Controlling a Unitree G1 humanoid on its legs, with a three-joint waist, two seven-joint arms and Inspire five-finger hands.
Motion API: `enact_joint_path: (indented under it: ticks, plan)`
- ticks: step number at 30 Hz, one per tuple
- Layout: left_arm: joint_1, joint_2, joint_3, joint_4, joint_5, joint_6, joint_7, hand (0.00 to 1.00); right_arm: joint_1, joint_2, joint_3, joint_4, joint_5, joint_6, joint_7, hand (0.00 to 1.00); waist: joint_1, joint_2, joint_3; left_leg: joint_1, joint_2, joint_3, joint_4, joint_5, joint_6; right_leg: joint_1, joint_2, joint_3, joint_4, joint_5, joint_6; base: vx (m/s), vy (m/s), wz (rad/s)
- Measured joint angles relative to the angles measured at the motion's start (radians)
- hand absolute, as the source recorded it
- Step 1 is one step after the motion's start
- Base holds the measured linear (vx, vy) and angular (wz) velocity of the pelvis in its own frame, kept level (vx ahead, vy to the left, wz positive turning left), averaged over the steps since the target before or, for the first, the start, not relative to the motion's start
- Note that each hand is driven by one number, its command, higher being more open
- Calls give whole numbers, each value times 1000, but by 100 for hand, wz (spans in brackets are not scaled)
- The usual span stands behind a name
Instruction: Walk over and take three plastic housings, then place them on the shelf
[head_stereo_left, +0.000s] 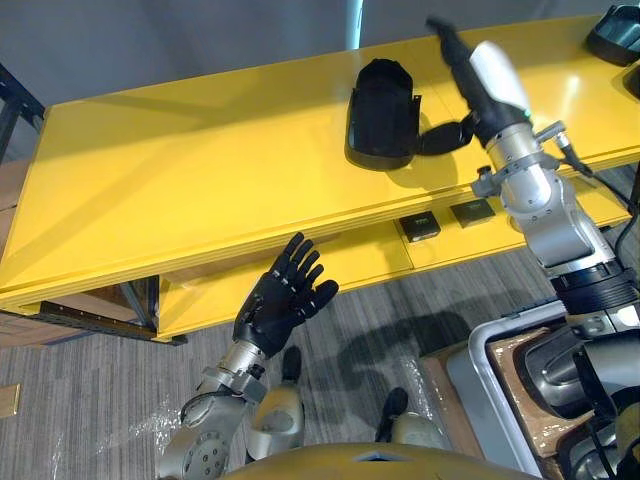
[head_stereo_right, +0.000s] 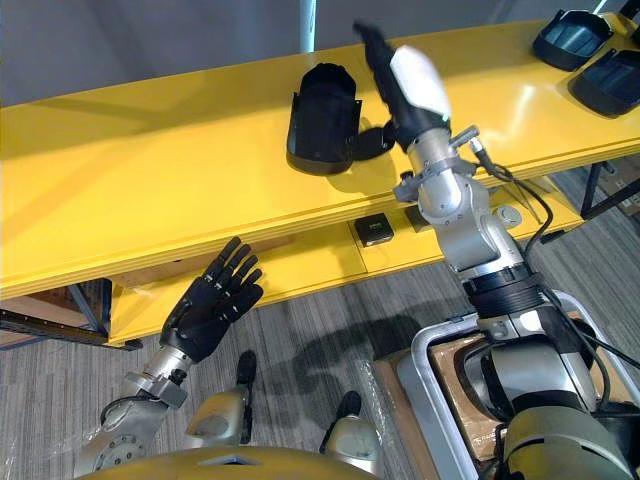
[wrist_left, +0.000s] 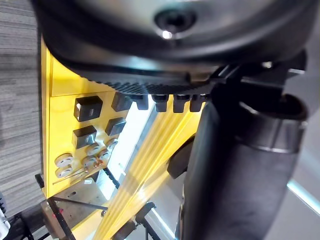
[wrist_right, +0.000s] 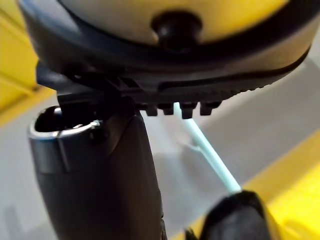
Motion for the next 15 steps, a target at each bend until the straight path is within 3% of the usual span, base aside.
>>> enact_joint_path:
  ticks: [9, 15]
  plan:
    - [0, 3, -47, 18, 0, 4, 2, 100, 24, 153, 10, -62, 225, -19, 14, 100, 5, 5, -15, 15, 1, 1, -2, -6, -5, 16, 1, 0, -5, -5, 5, 2, -7, 0]
    - [7, -4, -74, 29, -2, -12, 5, 100, 77, 359, 115, 78, 334, -15, 30, 100, 32, 12, -37, 18, 0, -13, -2, -3, -5, 32, 3, -15, -13, -1, 2, -12, -28, 6]
